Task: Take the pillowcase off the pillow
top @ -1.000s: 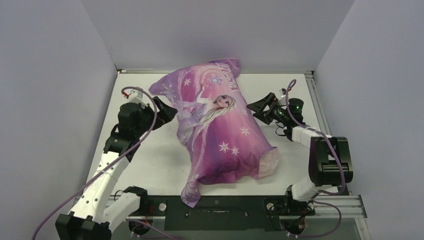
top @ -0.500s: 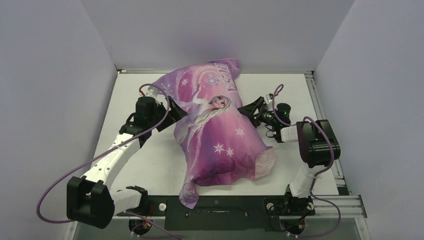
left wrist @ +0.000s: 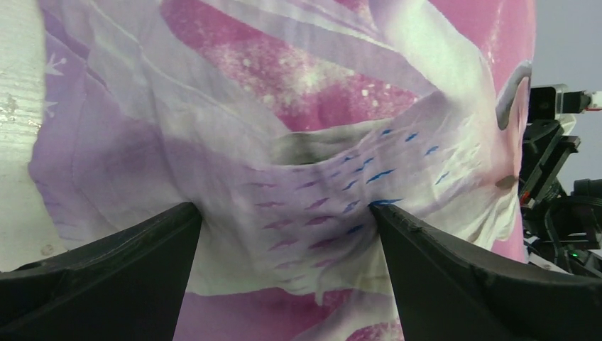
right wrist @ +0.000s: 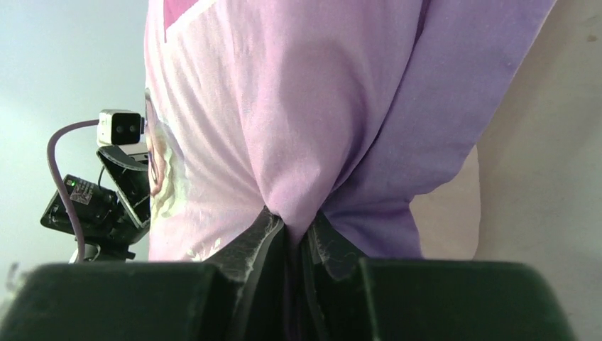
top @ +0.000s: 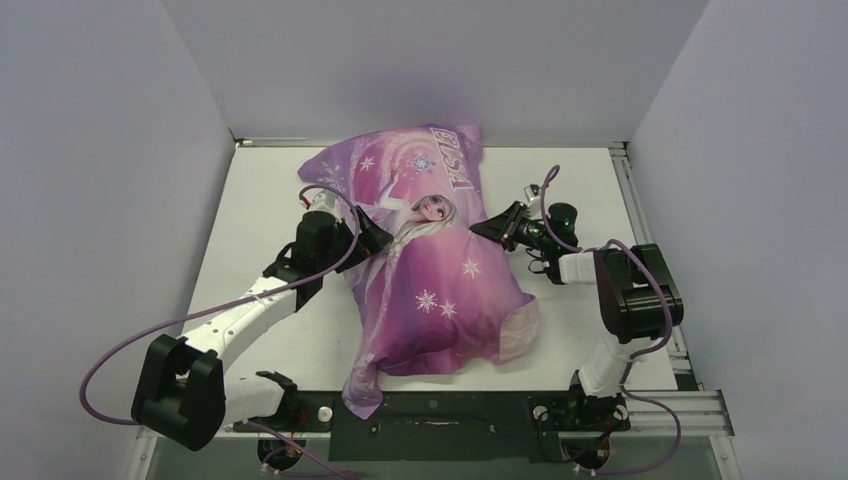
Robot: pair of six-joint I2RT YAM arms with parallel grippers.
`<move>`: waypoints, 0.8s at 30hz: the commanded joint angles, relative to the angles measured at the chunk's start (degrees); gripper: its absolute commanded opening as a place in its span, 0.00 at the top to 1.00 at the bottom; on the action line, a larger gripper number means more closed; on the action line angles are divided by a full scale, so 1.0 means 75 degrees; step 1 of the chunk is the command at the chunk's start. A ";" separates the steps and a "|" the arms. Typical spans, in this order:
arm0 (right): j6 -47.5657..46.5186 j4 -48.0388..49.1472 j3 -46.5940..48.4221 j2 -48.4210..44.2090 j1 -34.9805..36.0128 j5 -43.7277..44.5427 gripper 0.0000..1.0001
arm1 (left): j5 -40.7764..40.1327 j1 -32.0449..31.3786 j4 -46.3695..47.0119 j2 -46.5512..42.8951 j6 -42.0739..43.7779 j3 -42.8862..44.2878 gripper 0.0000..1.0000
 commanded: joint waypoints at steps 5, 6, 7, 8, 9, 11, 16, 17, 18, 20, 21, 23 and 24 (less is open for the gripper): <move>-0.1914 -0.3141 0.1198 -0.1997 0.0386 0.0231 0.95 | -0.0338 -0.0570 0.1011 0.0446 -0.0019 0.0084 0.05; -0.2105 -0.3549 0.1371 -0.2186 0.0415 0.0301 0.95 | -0.0363 -0.0649 0.1052 0.0533 -0.0016 0.0161 0.05; -0.2334 -0.4030 0.1564 -0.2352 0.0450 0.0393 0.95 | -0.0374 -0.0721 0.1107 0.0635 -0.0022 0.0268 0.05; -0.2575 -0.4514 0.1902 -0.2504 0.0490 0.0498 0.95 | -0.0384 -0.0803 0.1156 0.0727 -0.0033 0.0373 0.06; -0.2784 -0.4952 0.2154 -0.2654 0.0537 0.0604 0.95 | -0.0397 -0.0895 0.1217 0.0860 -0.0038 0.0504 0.06; -0.3101 -0.5593 0.2605 -0.2909 0.0645 0.0792 0.95 | -0.0373 -0.1068 0.1283 0.1086 -0.0048 0.0828 0.06; -0.3546 -0.6633 0.3738 -0.3229 0.0985 0.1036 0.95 | -0.0266 -0.1465 0.1611 0.1781 -0.0273 0.1670 0.06; -0.3671 -0.6982 0.3962 -0.3254 0.1079 0.1131 0.95 | -0.0292 -0.1541 0.1728 0.1916 -0.0319 0.1833 0.06; -0.3794 -0.7204 0.4186 -0.3254 0.1184 0.1220 0.95 | -0.0308 -0.1617 0.1826 0.2056 -0.0347 0.2024 0.06; -0.3987 -0.7559 0.4558 -0.3259 0.1418 0.1410 0.95 | -0.0349 -0.1727 0.1949 0.2363 -0.0366 0.2481 0.06; -0.4121 -0.7690 0.4697 -0.3257 0.1562 0.1534 0.95 | -0.0347 -0.1770 0.1950 0.2526 -0.0376 0.2720 0.06; -0.4319 -0.7916 0.4875 -0.3236 0.1860 0.1784 0.95 | -0.0274 -0.1787 0.1858 0.2857 -0.0390 0.3251 0.07; -0.4389 -0.8010 0.4907 -0.3188 0.1992 0.1922 0.95 | -0.0254 -0.1796 0.1818 0.2973 -0.0391 0.3487 0.07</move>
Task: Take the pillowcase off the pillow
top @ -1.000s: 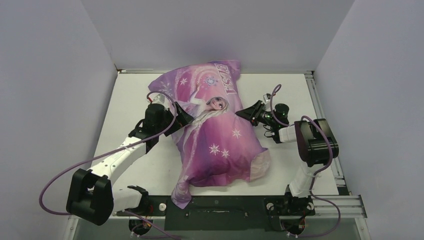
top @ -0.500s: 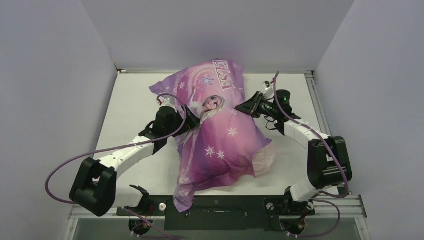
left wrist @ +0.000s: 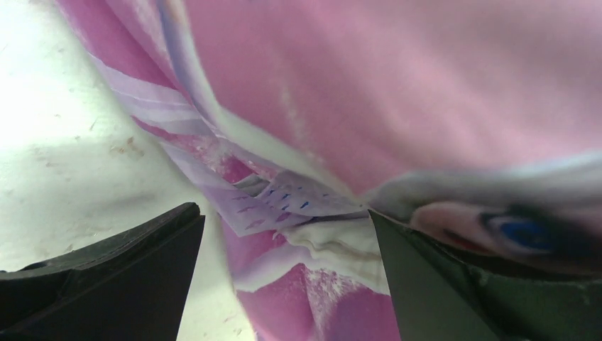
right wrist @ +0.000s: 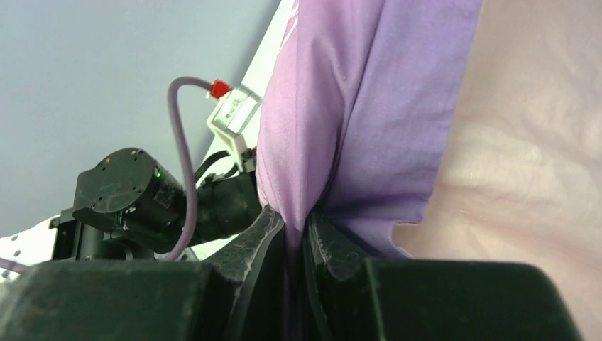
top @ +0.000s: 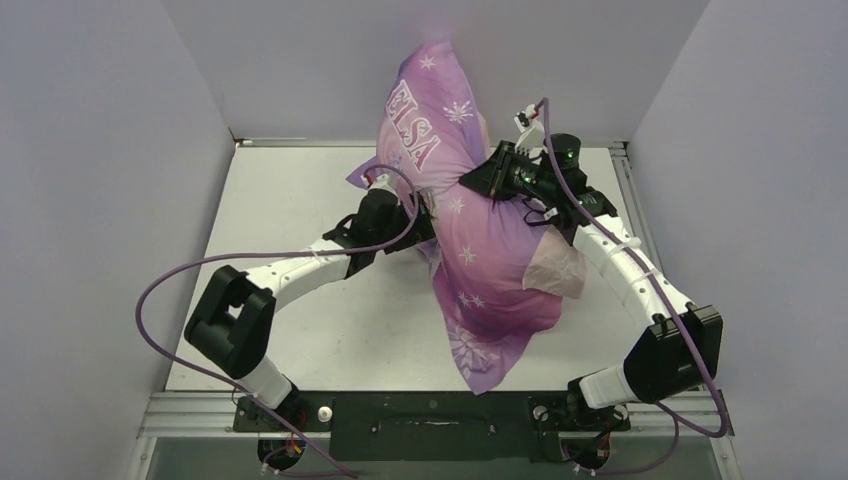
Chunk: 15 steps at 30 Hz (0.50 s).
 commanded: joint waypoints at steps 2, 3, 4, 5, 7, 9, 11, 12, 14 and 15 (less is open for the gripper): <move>-0.0500 -0.0464 0.0539 -0.0176 0.0924 0.0148 0.95 | 0.0261 -0.0138 0.1345 0.0399 -0.0315 0.1579 0.06; -0.0529 -0.0492 0.0478 -0.0091 0.1016 0.0251 0.95 | 0.0255 -0.0138 0.1433 0.0423 -0.0315 0.1562 0.06; -0.0561 -0.0489 0.0389 -0.0002 0.1144 0.0333 0.95 | 0.0225 -0.0138 0.1470 0.0425 -0.0290 0.1493 0.06; -0.0596 -0.0471 0.0298 0.0083 0.1303 0.0454 0.95 | 0.0200 -0.0122 0.1515 0.0426 -0.0281 0.1391 0.06; -0.0655 -0.0452 0.0118 0.0257 0.1561 0.0758 0.95 | 0.0259 -0.0078 0.1557 0.0399 -0.0342 0.1143 0.04; -0.0653 -0.0408 -0.0041 0.0495 0.1764 0.0912 0.95 | 0.0400 0.0002 0.1410 0.0329 -0.0474 0.0840 0.00; -0.0630 -0.0353 -0.0118 0.0698 0.1954 0.0974 0.95 | 0.0535 0.0175 0.1049 0.0147 -0.0640 0.0472 0.04; -0.0643 -0.0352 -0.0133 0.0787 0.2058 0.1040 0.95 | 0.0631 0.0289 0.0867 0.0013 -0.0719 0.0276 0.04; -0.0692 -0.0395 -0.0144 0.0930 0.2251 0.1236 0.94 | 0.0844 0.0565 0.0200 -0.0337 -0.0830 -0.0158 0.04; -0.0703 -0.0396 -0.0163 0.0992 0.2331 0.1314 0.94 | 0.0917 0.0732 -0.0179 -0.0528 -0.0841 -0.0286 0.04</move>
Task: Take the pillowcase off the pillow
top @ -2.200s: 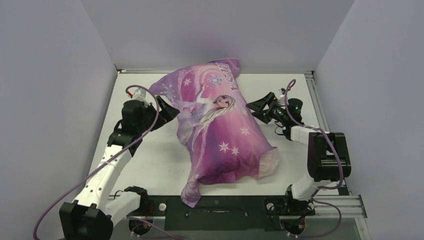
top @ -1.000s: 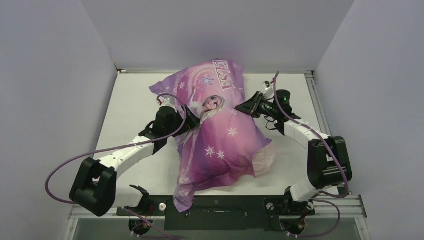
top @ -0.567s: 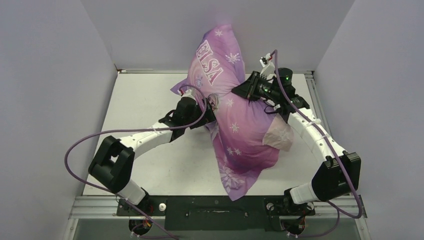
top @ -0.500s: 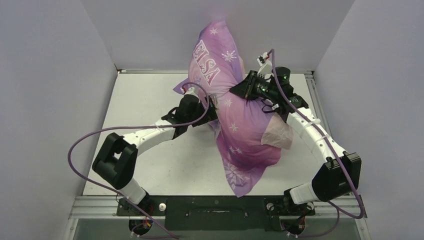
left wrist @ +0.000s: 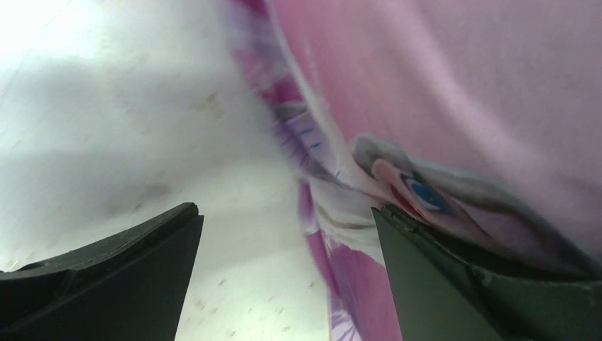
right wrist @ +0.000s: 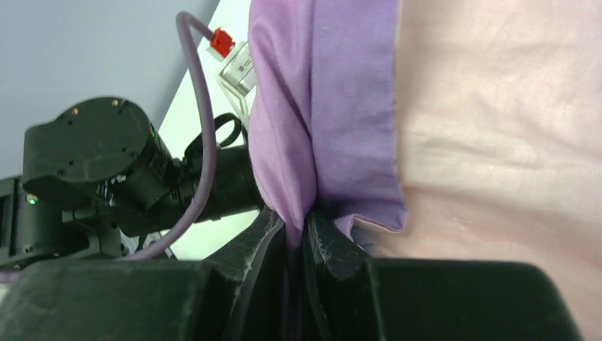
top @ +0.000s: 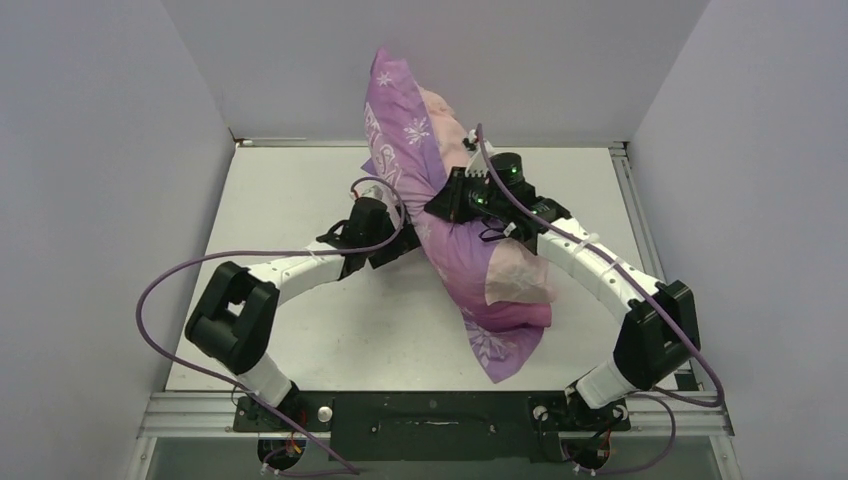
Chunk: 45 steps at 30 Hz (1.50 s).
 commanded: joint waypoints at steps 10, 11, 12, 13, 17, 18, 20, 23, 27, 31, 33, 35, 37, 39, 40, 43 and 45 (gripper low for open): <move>0.0169 0.0151 -0.0213 0.0929 0.1271 -0.0077 0.92 | 0.3536 0.3172 -0.2468 -0.3043 0.0481 -0.1109 0.04; 0.0150 0.0105 -0.0143 0.0982 0.1366 -0.0043 0.91 | 0.3302 0.3244 -0.2637 -0.3365 0.0685 -0.1172 0.04; 0.0122 0.0046 -0.0076 0.1021 0.1454 0.0007 0.90 | 0.3002 0.3278 -0.2875 -0.3774 0.0882 -0.1170 0.04; 0.0065 -0.0031 -0.0007 0.1025 0.1547 0.0099 0.89 | 0.2697 0.3293 -0.3179 -0.4054 0.1086 -0.1119 0.04; -0.0128 -0.0324 0.0267 0.1023 0.1871 0.0505 0.79 | 0.1573 0.3465 -0.4516 -0.4884 0.1981 -0.0537 0.04; -0.0175 -0.0441 0.0326 0.1031 0.1940 0.0572 0.77 | 0.1241 0.3502 -0.4919 -0.5044 0.2183 -0.0339 0.04; -0.0310 -0.0627 0.0423 0.1008 0.2141 0.0757 0.72 | 0.0528 0.3528 -0.5455 -0.5391 0.2600 0.0038 0.04; -0.0513 -0.0997 0.0583 0.0937 0.2398 0.1000 0.66 | -0.0225 0.3526 -0.5737 -0.5897 0.3092 0.0313 0.04; -0.0727 -0.1407 0.0707 0.0738 0.2613 0.1084 0.55 | -0.0773 0.3503 -0.5608 -0.6372 0.3486 0.0202 0.04; -0.0988 -0.1991 0.0829 0.0421 0.2696 0.1294 0.43 | -0.0265 0.3508 -0.4961 -0.6696 0.3612 -0.0385 0.04; -0.1112 -0.2297 0.0884 0.0210 0.2707 0.1513 0.35 | -0.0189 0.3514 -0.4999 -0.6733 0.3814 -0.0371 0.04; -0.1219 -0.2574 0.0890 -0.0045 0.2705 0.1791 0.25 | -0.0188 0.3514 -0.5086 -0.6756 0.4129 -0.0227 0.04; -0.1286 -0.2826 0.0821 -0.0311 0.2714 0.2114 0.13 | -0.0223 0.3473 -0.5168 -0.6727 0.4280 0.0018 0.04; -0.1327 -0.2993 0.0679 -0.0596 0.2715 0.2370 0.02 | -0.0200 0.3423 -0.5179 -0.6642 0.4334 0.0195 0.04; -0.1339 -0.3064 0.0606 -0.0720 0.2706 0.2504 0.02 | -0.0190 0.3421 -0.5157 -0.6596 0.4336 0.0258 0.04; -0.1387 -0.3389 0.0405 -0.1148 0.2707 0.2969 0.10 | -0.0188 0.3421 -0.4938 -0.6494 0.4396 0.0444 0.04; -0.1457 -0.3621 0.0317 -0.1395 0.2715 0.3303 0.10 | -0.0188 0.3421 -0.4744 -0.6383 0.4423 0.0585 0.04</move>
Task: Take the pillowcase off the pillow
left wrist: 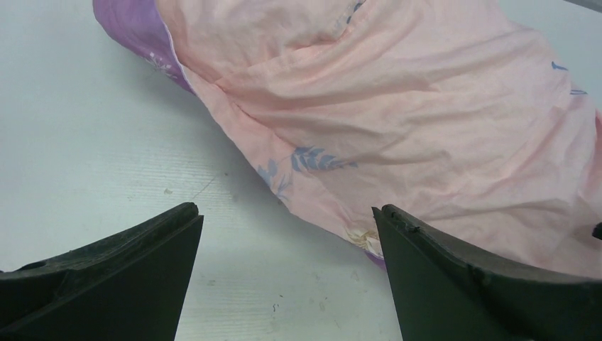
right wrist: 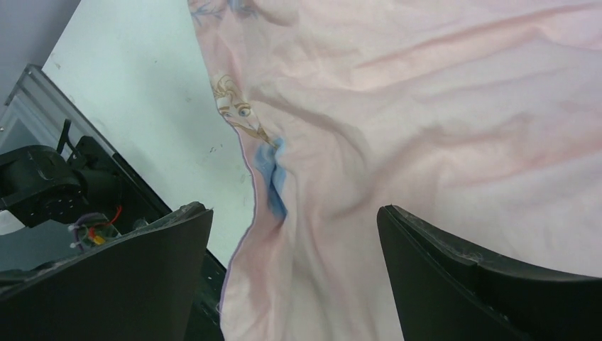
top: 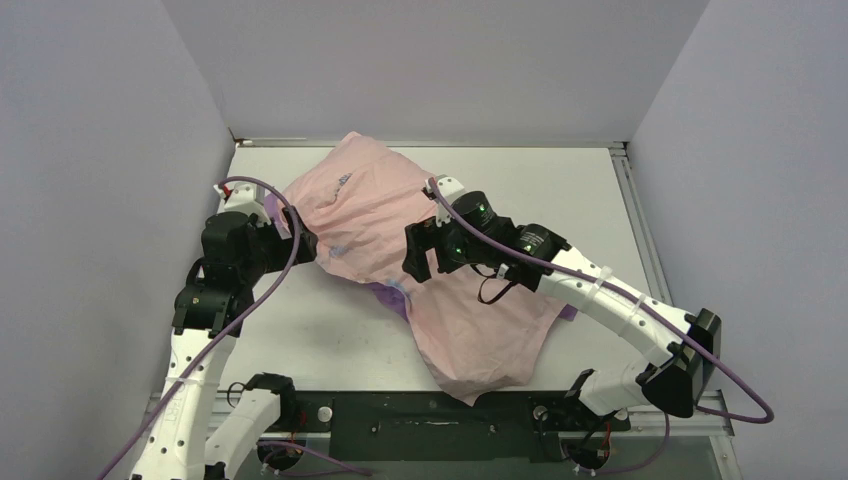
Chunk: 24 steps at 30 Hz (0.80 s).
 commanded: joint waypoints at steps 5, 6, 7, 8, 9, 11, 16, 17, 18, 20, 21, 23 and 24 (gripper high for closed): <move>-0.0478 -0.0994 -0.0435 -0.0917 0.0029 0.1550 0.10 | 0.0494 -0.0018 0.0821 0.0840 0.0267 0.1154 0.04; -0.0509 -0.1092 -0.0488 -0.0947 0.0029 0.1602 0.10 | 0.0580 -0.0024 0.0828 0.1028 0.0245 0.1322 0.04; -0.0534 -0.1192 -0.0547 -0.0963 0.0028 0.1650 0.10 | 0.0681 -0.0019 0.0835 0.1236 0.0212 0.1516 0.04; -0.0552 -0.1258 -0.0619 -0.0974 0.0029 0.1686 0.10 | 0.0772 -0.0012 0.0845 0.1417 0.0193 0.1687 0.04; -0.0581 -0.1289 -0.0737 -0.0993 0.0041 0.1701 0.10 | 0.0836 -0.0018 0.0862 0.1576 0.0195 0.1842 0.04; -0.0605 -0.1344 -0.0945 -0.1044 0.0116 0.1795 0.10 | 0.0926 -0.0018 0.0900 0.1837 0.0220 0.2069 0.04; -0.0505 -0.1597 -0.1164 -0.0936 0.0558 0.2505 0.10 | 0.1111 -0.0024 0.1132 0.1869 0.0601 0.1687 0.04; -0.0467 -0.1699 -0.1193 -0.0824 0.0620 0.2744 0.10 | 0.1108 -0.0029 0.1170 0.1797 0.0686 0.1508 0.04; -0.0415 -0.1803 -0.1198 -0.0686 0.0670 0.3007 0.10 | 0.1055 -0.0033 0.1193 0.1697 0.0768 0.1346 0.04; -0.0300 -0.1931 -0.1236 -0.0364 0.0748 0.3599 0.10 | 0.0797 -0.0136 0.1241 0.1456 0.0903 0.1040 0.04; -0.0264 -0.1945 -0.1252 -0.0195 0.0746 0.3862 0.10 | 0.0674 -0.0241 0.1285 0.1304 0.0974 0.0911 0.04; -0.0156 -0.1998 -0.1248 0.0137 0.0756 0.4428 0.10 | 0.0352 -0.0520 0.1372 0.0992 0.1122 0.0703 0.04; -0.0111 -0.2023 -0.1220 0.0297 0.0750 0.4739 0.10 | 0.0140 -0.0667 0.1388 0.0843 0.1196 0.0613 0.04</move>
